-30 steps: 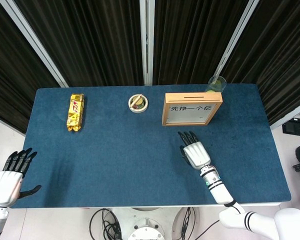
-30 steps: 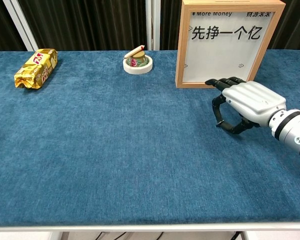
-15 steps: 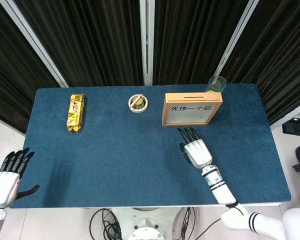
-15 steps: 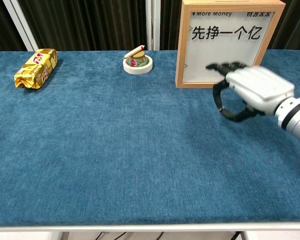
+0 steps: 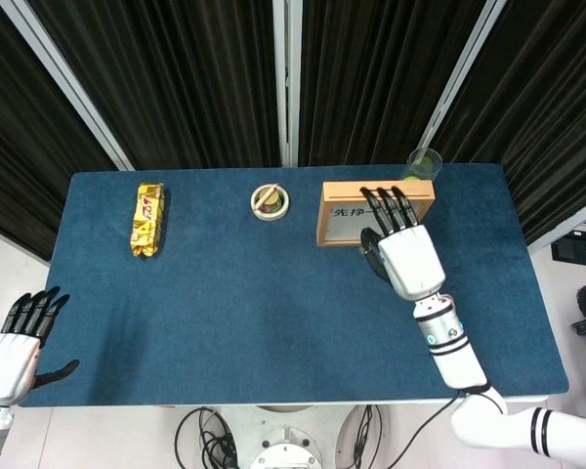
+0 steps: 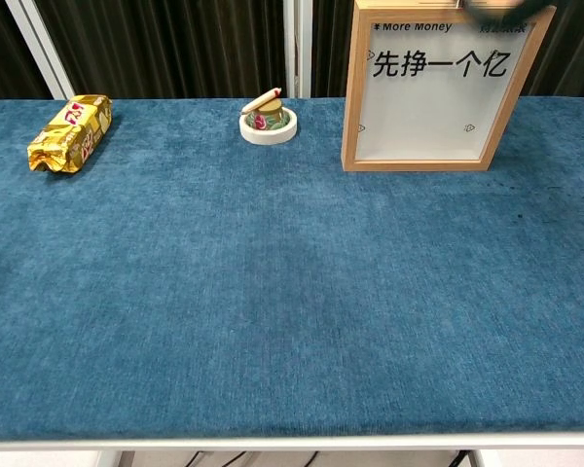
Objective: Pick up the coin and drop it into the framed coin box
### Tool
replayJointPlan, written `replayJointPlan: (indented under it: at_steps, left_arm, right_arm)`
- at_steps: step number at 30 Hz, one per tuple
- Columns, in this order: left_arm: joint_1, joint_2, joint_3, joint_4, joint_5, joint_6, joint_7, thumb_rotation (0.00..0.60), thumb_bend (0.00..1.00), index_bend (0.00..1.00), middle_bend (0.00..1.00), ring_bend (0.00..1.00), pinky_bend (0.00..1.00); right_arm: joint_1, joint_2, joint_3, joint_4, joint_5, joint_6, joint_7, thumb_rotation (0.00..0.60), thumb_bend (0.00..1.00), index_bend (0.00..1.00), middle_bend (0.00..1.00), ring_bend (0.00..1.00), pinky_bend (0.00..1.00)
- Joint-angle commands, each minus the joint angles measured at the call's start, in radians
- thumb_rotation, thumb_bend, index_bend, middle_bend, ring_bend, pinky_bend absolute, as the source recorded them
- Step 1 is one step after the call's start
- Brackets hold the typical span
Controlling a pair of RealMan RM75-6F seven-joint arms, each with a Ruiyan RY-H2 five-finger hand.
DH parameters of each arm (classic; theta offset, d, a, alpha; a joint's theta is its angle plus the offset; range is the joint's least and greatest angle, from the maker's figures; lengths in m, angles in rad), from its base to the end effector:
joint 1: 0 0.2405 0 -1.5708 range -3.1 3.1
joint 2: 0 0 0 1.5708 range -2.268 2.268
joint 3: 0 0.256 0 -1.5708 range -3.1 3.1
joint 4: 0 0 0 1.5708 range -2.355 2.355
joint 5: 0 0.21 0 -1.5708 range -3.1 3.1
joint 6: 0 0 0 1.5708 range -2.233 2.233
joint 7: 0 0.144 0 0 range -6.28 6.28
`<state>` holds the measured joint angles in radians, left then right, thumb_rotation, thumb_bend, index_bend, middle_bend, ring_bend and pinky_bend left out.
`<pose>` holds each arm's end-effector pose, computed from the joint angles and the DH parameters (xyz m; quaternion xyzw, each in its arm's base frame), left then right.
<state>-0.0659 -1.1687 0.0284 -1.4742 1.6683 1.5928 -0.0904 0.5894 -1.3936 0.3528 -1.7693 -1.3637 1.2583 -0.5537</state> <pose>-0.3140 0.1584 0.1487 -0.6340 -0.3531 -0.4214 0.5439 -0.1004 -0.3244 0.0919 0.6629 -0.2182 0.5028 0.5100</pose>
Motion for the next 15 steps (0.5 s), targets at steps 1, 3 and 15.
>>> replayJointPlan:
  at_steps: [1, 3, 15]
  left_arm:
    - [-0.001, 0.004, 0.001, -0.007, -0.002, -0.005, 0.005, 0.600, 0.10, 0.07, 0.00, 0.00, 0.00]
    - [-0.002, 0.008, 0.002, -0.012, -0.004, -0.011, 0.009, 0.600, 0.10, 0.07, 0.00, 0.00, 0.00]
    - [-0.006, 0.022, 0.000, -0.021, 0.007, -0.002, 0.008, 0.600, 0.10, 0.07, 0.00, 0.00, 0.00]
  right_arm:
    - [0.088, 0.050, 0.113, -0.043, 0.193, -0.050, -0.159, 0.600, 0.36, 0.79, 0.05, 0.00, 0.00]
    - [0.132, 0.046, 0.148, -0.030, 0.274, -0.070, -0.210, 0.600, 0.36, 0.79, 0.05, 0.00, 0.00]
    - [0.400, -0.058, 0.221, 0.167, 0.680, -0.083, -0.450, 0.600, 0.37, 0.80, 0.05, 0.00, 0.00]
